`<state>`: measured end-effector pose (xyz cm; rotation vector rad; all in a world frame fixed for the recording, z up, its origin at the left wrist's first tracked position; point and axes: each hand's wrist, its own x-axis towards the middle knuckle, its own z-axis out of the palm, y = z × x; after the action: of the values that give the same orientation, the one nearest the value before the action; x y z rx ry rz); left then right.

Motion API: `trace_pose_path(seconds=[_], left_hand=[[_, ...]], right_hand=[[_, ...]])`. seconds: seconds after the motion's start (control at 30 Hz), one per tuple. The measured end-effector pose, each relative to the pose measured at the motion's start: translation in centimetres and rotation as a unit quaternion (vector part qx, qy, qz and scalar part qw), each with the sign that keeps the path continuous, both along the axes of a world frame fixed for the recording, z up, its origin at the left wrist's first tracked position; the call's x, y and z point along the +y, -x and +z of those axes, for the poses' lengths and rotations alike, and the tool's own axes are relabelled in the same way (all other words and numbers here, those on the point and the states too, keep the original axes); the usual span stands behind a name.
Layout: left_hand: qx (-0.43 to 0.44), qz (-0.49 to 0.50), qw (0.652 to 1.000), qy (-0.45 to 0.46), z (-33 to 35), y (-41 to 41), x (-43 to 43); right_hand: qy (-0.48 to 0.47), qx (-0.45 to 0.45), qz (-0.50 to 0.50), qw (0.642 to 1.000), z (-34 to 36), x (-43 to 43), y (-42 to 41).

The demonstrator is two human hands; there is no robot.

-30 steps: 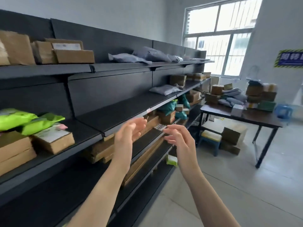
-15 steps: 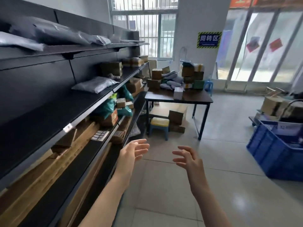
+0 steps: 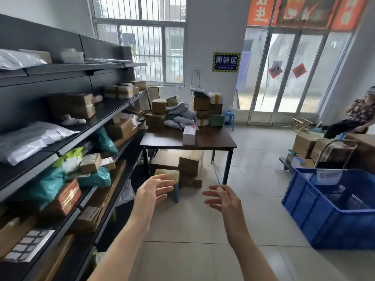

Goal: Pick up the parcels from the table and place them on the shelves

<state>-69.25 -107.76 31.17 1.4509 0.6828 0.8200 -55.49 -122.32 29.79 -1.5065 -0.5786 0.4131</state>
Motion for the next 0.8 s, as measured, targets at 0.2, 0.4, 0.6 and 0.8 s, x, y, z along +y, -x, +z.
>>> trace_pose_path(seconds=[0.2,0.4,0.6,0.8], left_hand=[[-0.013,-0.002,1.000,-0.015,0.5,-9.5,9.5],[-0.016,-0.023,0.999,-0.017,0.2,-18.5,21.7],[-0.029,-0.031,0.999,-0.004,2.1,-27.1,33.9],[-0.017,-0.049,0.999,-0.010,2.7,-35.5,42.9]], right_hand=[[-0.007,-0.006,0.007,1.000,0.9,9.3,-8.9],[-0.014,-0.019,-0.023,0.999,0.7,21.2,-17.4],[-0.019,-0.019,-0.040,0.999,2.4,32.7,-25.8],[-0.028,-0.016,-0.060,0.998,2.9,41.5,-34.3]])
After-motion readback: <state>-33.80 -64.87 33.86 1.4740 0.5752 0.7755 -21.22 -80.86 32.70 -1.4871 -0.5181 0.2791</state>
